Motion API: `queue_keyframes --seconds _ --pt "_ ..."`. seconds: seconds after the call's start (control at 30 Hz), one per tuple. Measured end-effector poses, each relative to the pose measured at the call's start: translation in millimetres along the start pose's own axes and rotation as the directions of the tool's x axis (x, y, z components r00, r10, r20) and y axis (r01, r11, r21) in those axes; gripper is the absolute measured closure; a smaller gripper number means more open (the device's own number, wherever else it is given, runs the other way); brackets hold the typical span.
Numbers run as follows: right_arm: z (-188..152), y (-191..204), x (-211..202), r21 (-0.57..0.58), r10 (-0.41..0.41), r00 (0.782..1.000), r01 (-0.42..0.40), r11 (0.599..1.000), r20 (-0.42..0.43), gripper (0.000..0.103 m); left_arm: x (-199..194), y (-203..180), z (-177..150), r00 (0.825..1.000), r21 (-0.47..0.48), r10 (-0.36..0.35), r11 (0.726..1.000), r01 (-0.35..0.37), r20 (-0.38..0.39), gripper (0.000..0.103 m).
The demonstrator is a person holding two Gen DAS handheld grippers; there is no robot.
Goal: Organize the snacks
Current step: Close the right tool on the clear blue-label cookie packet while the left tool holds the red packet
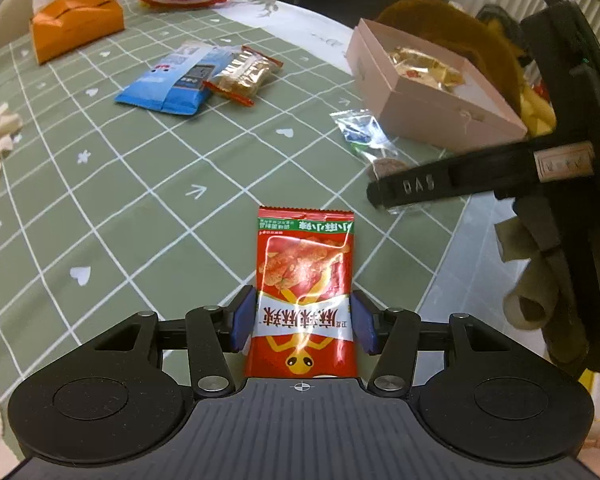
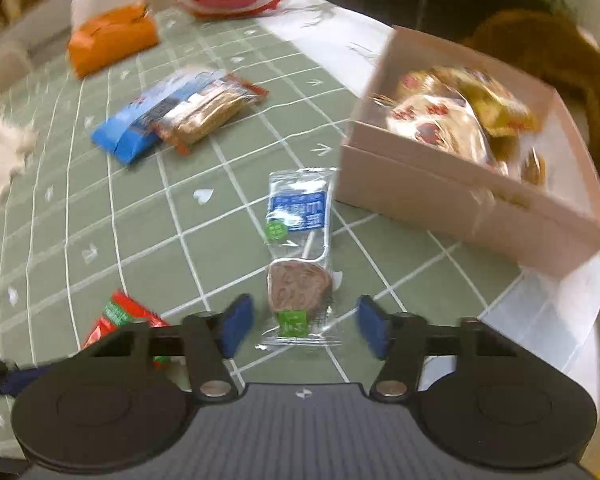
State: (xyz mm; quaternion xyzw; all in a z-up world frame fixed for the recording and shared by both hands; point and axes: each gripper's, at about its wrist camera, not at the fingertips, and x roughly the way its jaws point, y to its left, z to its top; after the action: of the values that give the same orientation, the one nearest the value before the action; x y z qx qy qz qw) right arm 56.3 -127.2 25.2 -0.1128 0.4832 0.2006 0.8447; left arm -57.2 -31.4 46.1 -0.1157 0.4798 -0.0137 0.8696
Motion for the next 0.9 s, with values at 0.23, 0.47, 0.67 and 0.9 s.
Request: queue_keyframes --seconds 0.23,0.47,0.67,0.9 --pt "-26.8 11.7 -20.1 0.003 0.032 0.998 -0.032 0.999 -0.058 0.062 -1.0 -1.8 -2.9 1.000 0.022 -0.005 1.000 0.005 0.006 0.045" --pt "-57.9 -5.3 -39.9 0.074 -0.009 0.997 0.015 0.997 -0.082 0.062 5.5 -9.2 1.9 1.000 0.071 -0.014 0.997 0.015 -0.008 0.046" --pt "-71.0 -16.1 -48.0 0.109 -0.024 0.997 0.032 0.994 -0.079 0.061 9.3 -16.4 4.8 0.997 0.078 -0.068 0.994 0.071 -0.037 0.051" --pt "-67.4 -18.0 -42.0 0.102 -0.033 0.998 0.039 0.994 -0.057 0.049 11.7 -16.4 7.6 0.994 0.041 -0.092 0.995 0.094 -0.061 0.062"
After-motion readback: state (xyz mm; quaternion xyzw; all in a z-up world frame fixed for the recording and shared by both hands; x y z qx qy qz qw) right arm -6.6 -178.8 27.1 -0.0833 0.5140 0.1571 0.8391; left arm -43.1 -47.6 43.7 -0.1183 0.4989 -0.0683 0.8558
